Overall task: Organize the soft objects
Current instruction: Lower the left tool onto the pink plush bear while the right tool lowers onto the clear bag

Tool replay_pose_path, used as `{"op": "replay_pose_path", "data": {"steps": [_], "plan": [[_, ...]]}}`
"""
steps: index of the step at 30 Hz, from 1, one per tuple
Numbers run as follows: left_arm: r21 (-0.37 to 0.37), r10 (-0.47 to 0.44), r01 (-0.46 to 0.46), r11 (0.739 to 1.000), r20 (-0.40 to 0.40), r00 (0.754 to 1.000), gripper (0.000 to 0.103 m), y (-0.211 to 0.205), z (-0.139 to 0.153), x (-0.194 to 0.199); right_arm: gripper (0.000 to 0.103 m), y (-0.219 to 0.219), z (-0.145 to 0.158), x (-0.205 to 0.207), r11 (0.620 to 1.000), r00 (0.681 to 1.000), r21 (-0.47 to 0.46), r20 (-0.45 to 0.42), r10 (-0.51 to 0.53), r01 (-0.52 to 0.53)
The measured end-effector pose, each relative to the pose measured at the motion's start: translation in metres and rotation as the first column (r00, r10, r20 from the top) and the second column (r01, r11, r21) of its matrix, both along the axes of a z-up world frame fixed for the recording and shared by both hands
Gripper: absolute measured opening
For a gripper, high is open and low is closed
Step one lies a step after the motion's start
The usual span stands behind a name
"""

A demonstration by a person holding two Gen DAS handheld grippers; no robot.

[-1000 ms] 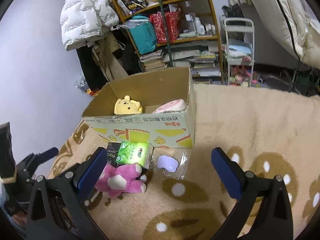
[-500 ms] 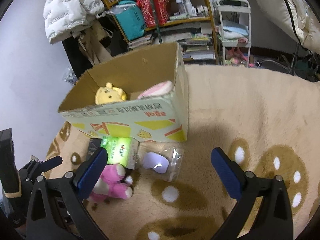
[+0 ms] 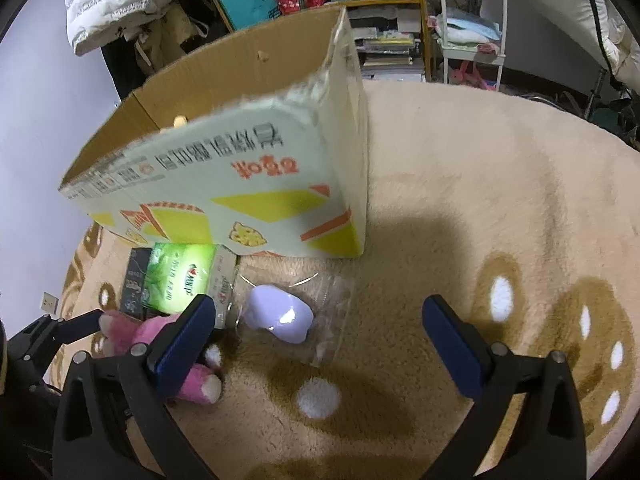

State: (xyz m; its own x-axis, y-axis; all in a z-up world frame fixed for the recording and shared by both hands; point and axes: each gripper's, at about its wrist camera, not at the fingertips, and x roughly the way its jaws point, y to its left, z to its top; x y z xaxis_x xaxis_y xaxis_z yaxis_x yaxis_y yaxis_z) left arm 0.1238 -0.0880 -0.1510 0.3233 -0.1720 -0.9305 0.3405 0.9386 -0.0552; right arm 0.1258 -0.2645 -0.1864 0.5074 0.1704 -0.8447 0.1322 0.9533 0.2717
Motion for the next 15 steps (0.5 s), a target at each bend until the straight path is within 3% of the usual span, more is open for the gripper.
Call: {"op": "replay_pose_path", "data": {"steps": [15], "plan": [[-0.040,0.020,-0.023,0.999,-0.076,0.997,0.100,0.005,-0.026,0.018,0.103,0.017,-0.015,0.011,0.998,0.998,-0.031,-0.022,0.053,-0.053]]}}
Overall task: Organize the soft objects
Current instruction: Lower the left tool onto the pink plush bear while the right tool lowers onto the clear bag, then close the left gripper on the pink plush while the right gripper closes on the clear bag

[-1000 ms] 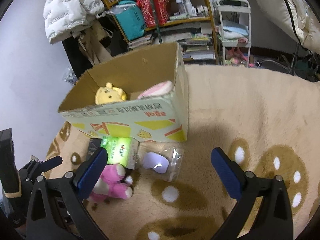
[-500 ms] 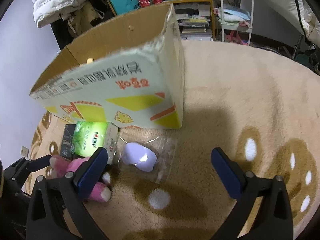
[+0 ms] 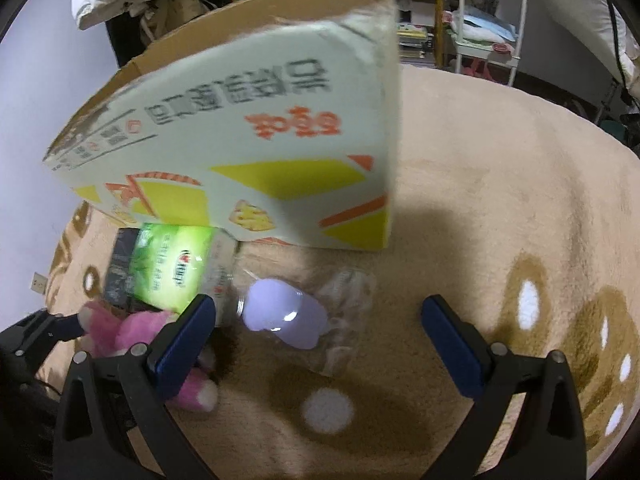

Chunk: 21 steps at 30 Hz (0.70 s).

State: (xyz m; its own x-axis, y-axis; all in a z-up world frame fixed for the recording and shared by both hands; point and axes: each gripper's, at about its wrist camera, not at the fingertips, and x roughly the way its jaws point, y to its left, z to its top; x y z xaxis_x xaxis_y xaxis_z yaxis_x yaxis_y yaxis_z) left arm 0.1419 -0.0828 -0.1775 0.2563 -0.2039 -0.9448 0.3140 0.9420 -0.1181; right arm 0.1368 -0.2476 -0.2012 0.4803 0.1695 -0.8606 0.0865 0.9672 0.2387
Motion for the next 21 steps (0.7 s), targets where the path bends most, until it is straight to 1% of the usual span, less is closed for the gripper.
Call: {"op": "replay_pose_path", "data": {"steps": [1,4,10,12,15,17,21], "plan": [[-0.002,0.003,-0.003,1.000,-0.005,1.000,0.100,0.000,-0.002,0.000,0.103,0.003,0.001,0.000,1.000,1.000,-0.006,0.003,0.008,-0.008],[-0.014,0.015,-0.015,1.000,-0.020,1.000,0.100,0.003,-0.008,0.001,0.095,0.013,-0.001,0.000,1.000,1.000,-0.026,-0.011,0.017,-0.017],[-0.014,0.023,-0.023,1.000,-0.038,0.999,0.098,0.008,-0.018,0.002,0.094,0.021,-0.004,-0.001,0.999,1.000,-0.049,-0.018,0.021,-0.022],[-0.022,0.017,-0.017,1.000,-0.040,0.999,0.091,0.007,-0.019,0.001,0.091,0.022,-0.006,-0.001,0.998,0.999,-0.049,-0.021,0.025,-0.026],[-0.019,0.009,-0.010,1.000,-0.035,0.999,0.089,0.007,-0.022,-0.003,0.085,0.031,-0.009,-0.003,0.996,0.999,-0.079,-0.027,0.038,-0.040],[-0.019,0.011,-0.011,1.000,-0.032,0.999,0.087,0.005,-0.021,-0.006,0.078,0.033,-0.009,-0.002,0.995,0.999,-0.088,-0.027,0.048,-0.050],[-0.042,0.029,-0.030,0.999,-0.036,0.999,0.085,0.004,-0.018,-0.007,0.073,0.034,-0.007,-0.003,0.995,0.999,-0.087,-0.027,0.040,-0.042]]}}
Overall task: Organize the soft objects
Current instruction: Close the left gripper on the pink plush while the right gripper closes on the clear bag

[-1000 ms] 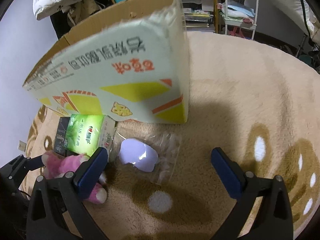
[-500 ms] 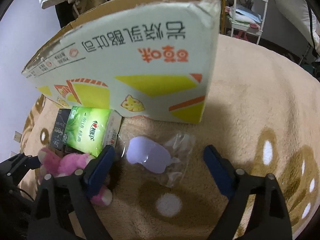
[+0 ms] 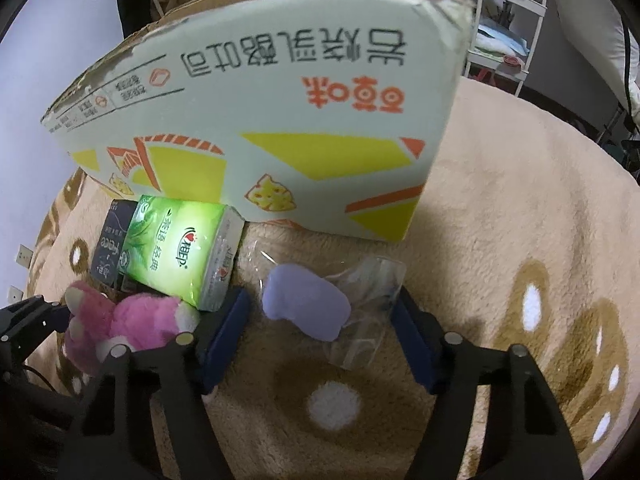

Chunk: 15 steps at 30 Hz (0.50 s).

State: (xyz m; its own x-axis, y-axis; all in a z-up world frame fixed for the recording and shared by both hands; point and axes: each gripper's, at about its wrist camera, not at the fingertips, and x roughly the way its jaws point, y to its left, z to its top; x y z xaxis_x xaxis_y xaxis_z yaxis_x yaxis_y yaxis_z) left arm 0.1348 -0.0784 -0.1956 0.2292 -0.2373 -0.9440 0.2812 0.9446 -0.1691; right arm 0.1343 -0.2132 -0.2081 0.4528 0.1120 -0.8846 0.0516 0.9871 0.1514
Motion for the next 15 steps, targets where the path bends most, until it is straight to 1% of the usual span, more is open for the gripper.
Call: {"op": "replay_pose_path", "data": {"steps": [1,3,5,7,11,13,15], "plan": [[0.001,0.000,0.000,1.000,0.003,1.000,0.085,0.000,0.000,-0.001,0.071,-0.001,0.001,0.000,1.000,1.000,0.010,0.001,-0.005,0.005],[0.012,-0.004,0.004,1.000,0.016,1.000,0.085,0.002,-0.001,-0.001,0.064,-0.004,0.004,-0.001,1.000,1.000,0.021,0.002,-0.015,0.015],[0.024,-0.004,0.003,1.000,0.031,0.999,0.084,-0.003,0.006,-0.003,0.057,-0.007,0.007,-0.001,0.999,1.000,0.033,0.006,-0.019,0.019],[0.029,-0.005,0.003,1.000,0.042,0.999,0.082,-0.003,0.010,-0.007,0.053,-0.013,0.010,0.000,0.998,1.000,0.051,0.009,-0.022,0.021],[0.035,0.028,-0.030,0.999,0.058,0.998,0.080,0.002,0.017,-0.010,0.045,-0.018,0.015,-0.001,0.995,0.999,0.091,0.013,-0.031,0.030],[0.044,0.047,-0.051,0.998,0.083,0.995,0.080,0.006,0.022,-0.013,0.042,-0.022,0.019,-0.002,0.996,0.999,0.091,0.019,-0.028,0.026],[0.043,0.070,-0.075,0.996,0.103,0.992,0.079,0.013,0.028,-0.017,0.038,-0.021,0.026,-0.005,0.993,0.999,0.111,0.025,-0.036,0.033]]}}
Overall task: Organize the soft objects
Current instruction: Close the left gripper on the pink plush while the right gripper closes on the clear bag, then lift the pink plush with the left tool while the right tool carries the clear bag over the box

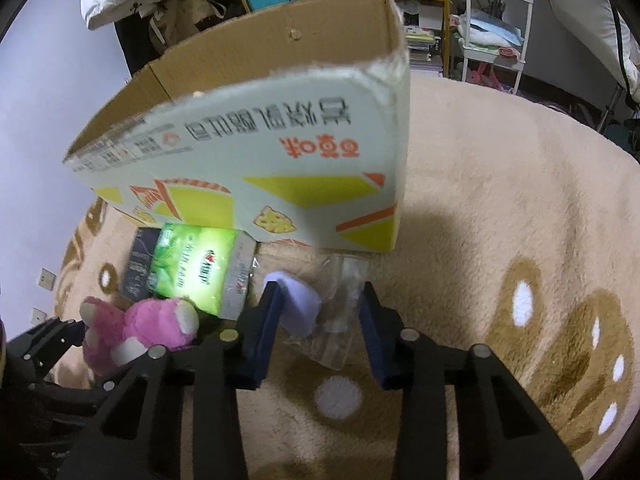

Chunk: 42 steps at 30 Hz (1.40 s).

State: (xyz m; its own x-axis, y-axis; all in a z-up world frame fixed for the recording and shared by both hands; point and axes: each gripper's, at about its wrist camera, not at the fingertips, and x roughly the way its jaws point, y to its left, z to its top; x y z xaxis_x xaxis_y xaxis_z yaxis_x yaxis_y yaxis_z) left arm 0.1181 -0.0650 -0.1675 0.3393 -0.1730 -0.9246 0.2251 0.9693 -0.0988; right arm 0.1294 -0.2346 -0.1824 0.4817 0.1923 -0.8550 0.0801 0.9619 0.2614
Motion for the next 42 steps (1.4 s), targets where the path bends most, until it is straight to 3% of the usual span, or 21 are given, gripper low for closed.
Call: {"op": "replay_pose_path", "data": {"steps": [5,8,14,25,32,42], "plan": [[0.002,0.052,-0.052,0.999,0.076,0.996,0.079,0.011,0.018,-0.007,0.022,-0.007,0.014,-0.005,0.999,1.000,0.049,0.021,-0.010,0.009],[0.022,0.048,-0.052,0.998,0.145,0.988,0.079,0.016,0.033,-0.012,0.018,-0.008,0.016,-0.009,0.998,1.000,0.065,0.028,0.004,-0.006],[-0.015,0.083,-0.082,0.997,0.247,0.966,0.079,0.026,0.058,-0.019,0.006,-0.001,0.028,-0.019,0.997,0.996,0.048,0.071,0.049,-0.053],[-0.001,0.115,-0.125,0.992,0.409,0.905,0.080,0.043,0.097,-0.044,0.004,0.021,0.074,-0.051,0.993,0.981,-0.096,0.174,0.080,-0.064],[-0.023,0.126,-0.134,0.991,0.525,0.842,0.080,0.051,0.127,-0.065,0.004,0.026,0.117,-0.081,0.990,0.952,-0.125,0.288,0.100,-0.066],[-0.023,0.110,-0.124,0.992,0.645,0.756,0.080,0.048,0.157,-0.070,0.004,0.025,0.175,-0.091,0.991,0.873,-0.136,0.481,0.077,-0.013]]}}
